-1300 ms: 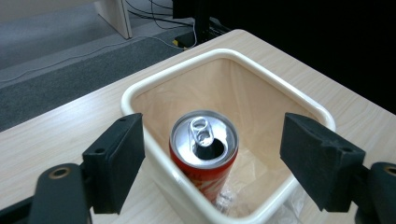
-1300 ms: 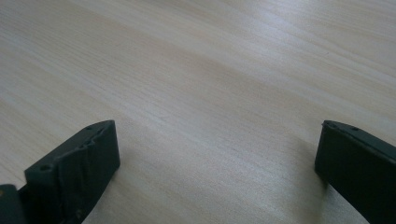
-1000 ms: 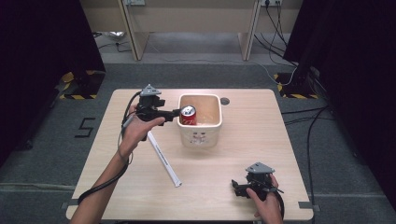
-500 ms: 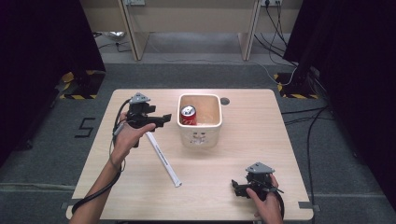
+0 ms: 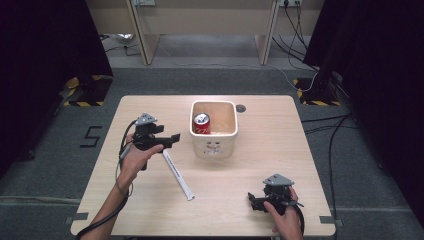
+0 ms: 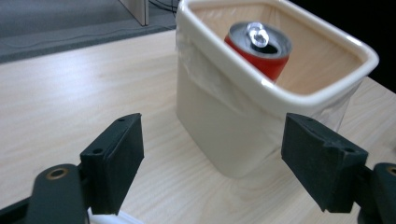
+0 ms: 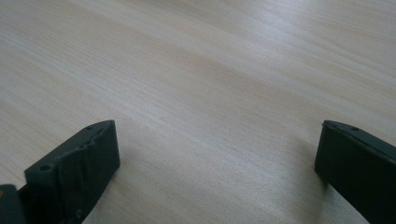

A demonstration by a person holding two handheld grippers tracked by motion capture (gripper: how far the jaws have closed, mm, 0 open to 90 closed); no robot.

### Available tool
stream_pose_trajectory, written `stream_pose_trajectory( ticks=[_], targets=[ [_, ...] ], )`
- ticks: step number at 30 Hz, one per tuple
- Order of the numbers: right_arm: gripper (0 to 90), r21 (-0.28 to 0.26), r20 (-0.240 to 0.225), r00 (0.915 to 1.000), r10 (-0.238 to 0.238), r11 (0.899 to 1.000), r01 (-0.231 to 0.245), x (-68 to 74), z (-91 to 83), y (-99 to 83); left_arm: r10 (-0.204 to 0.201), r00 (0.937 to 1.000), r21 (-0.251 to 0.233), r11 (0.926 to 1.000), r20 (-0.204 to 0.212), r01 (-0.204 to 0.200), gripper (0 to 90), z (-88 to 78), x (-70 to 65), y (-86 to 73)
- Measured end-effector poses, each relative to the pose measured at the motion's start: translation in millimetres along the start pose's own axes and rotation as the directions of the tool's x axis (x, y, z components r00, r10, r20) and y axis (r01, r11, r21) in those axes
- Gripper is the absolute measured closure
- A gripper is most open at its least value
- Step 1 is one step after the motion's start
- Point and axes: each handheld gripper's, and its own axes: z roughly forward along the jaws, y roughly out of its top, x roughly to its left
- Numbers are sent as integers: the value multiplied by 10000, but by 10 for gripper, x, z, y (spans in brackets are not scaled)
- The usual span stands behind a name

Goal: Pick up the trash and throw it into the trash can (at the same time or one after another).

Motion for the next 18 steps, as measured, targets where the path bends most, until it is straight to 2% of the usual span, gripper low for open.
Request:
stream_pose_trajectory(
  ticks=[8, 12, 15, 18],
  targets=[
    [3, -10, 7, 10000, 1, 10000, -1, 1, 1, 0, -150, 9998, 90, 9998, -127, 151, 207, 61, -17, -239],
    [3, -10, 7, 10000, -1, 10000, 1, 1, 1, 0, -85, 9997, 244, 9997, -244, 91, 207, 91, -43, -361],
    [3, -1, 2, 10000, -2, 10000, 2, 0, 0, 0, -7, 9997, 578, 9983, -250, 21, 207, 138, -33, -457],
    [3, -9, 8, 10000, -2, 10000, 2, 1, 1, 0, -141, 9992, 708, 9974, -373, 168, 208, 162, 3, -546]
  ],
)
